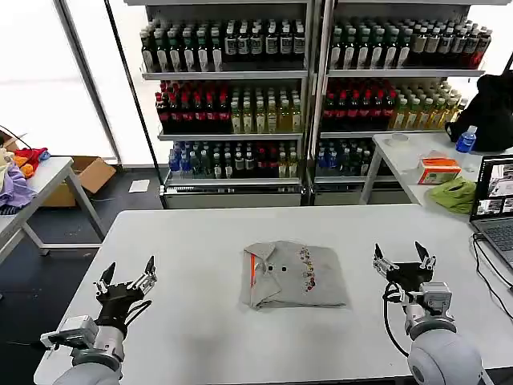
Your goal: Fold and organize the clothes.
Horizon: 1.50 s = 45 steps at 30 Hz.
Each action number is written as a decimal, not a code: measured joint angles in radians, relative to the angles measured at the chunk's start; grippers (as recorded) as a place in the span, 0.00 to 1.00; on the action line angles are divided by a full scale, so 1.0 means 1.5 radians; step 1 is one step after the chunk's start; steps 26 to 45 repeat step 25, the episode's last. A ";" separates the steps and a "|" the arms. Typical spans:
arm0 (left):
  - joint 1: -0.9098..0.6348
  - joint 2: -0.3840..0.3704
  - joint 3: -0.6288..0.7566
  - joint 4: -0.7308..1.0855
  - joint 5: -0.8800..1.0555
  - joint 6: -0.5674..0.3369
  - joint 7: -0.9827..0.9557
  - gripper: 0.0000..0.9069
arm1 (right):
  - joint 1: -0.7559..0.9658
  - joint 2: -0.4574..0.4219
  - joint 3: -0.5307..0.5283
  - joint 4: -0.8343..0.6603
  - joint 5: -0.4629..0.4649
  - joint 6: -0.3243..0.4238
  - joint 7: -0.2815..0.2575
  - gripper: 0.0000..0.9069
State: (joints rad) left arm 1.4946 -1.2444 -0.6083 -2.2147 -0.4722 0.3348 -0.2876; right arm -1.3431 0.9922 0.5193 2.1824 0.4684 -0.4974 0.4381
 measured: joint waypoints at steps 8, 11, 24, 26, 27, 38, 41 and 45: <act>-0.002 -0.007 -0.003 -0.007 0.008 0.004 -0.001 1.00 | -0.010 0.009 0.007 0.011 -0.019 0.002 -0.004 1.00; -0.003 -0.010 0.000 -0.007 0.011 0.010 0.002 1.00 | -0.014 0.013 0.007 0.014 -0.027 0.003 -0.005 1.00; -0.010 -0.015 0.012 -0.004 0.013 0.024 0.009 1.00 | -0.011 0.024 0.002 0.023 -0.050 0.004 -0.011 1.00; -0.009 -0.016 0.012 -0.006 0.012 0.024 0.012 1.00 | -0.010 0.025 0.001 0.023 -0.052 0.004 -0.012 1.00; -0.009 -0.016 0.012 -0.006 0.012 0.024 0.012 1.00 | -0.010 0.025 0.001 0.023 -0.052 0.004 -0.012 1.00; -0.009 -0.016 0.012 -0.006 0.012 0.024 0.012 1.00 | -0.010 0.025 0.001 0.023 -0.052 0.004 -0.012 1.00; -0.009 -0.016 0.012 -0.006 0.012 0.024 0.012 1.00 | -0.010 0.025 0.001 0.023 -0.052 0.004 -0.012 1.00; -0.009 -0.016 0.012 -0.006 0.012 0.024 0.012 1.00 | -0.010 0.025 0.001 0.023 -0.052 0.004 -0.012 1.00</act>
